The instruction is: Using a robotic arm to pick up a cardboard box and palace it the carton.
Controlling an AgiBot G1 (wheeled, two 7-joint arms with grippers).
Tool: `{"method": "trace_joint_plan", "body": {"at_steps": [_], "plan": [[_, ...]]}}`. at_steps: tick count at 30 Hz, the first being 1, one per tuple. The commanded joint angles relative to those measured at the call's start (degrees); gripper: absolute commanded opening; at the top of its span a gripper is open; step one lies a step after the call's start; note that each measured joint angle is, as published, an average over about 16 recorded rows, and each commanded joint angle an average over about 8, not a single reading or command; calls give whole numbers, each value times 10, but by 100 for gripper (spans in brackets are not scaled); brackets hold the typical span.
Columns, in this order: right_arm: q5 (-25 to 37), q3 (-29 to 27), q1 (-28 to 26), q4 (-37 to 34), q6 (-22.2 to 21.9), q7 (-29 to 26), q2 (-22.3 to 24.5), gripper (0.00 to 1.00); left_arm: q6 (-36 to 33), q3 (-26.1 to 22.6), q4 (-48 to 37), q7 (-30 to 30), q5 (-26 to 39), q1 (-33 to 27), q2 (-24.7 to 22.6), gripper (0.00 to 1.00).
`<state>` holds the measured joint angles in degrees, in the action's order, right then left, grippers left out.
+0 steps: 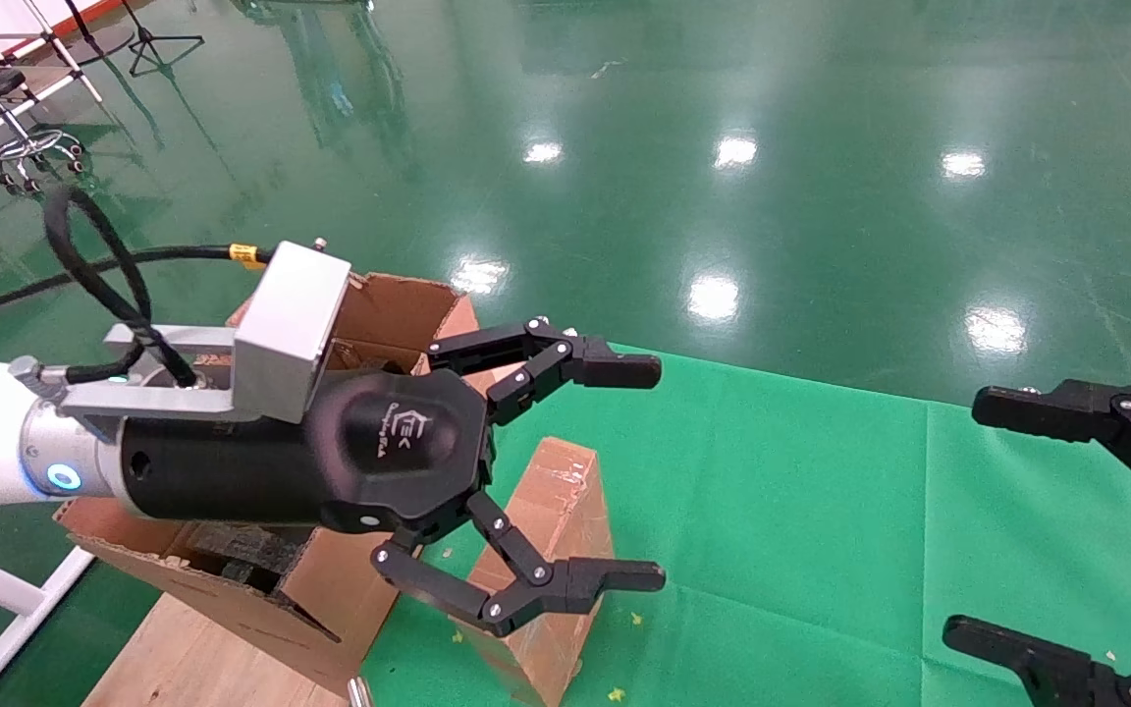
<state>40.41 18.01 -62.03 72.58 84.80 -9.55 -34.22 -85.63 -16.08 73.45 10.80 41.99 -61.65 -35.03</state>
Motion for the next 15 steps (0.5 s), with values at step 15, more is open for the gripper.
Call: {"method": "trace_joint_plan", "body": {"at_steps": [15], "plan": [[0, 0, 0, 0, 0, 0, 0, 68, 1, -2, 1, 1, 8, -1, 4, 100]]}}
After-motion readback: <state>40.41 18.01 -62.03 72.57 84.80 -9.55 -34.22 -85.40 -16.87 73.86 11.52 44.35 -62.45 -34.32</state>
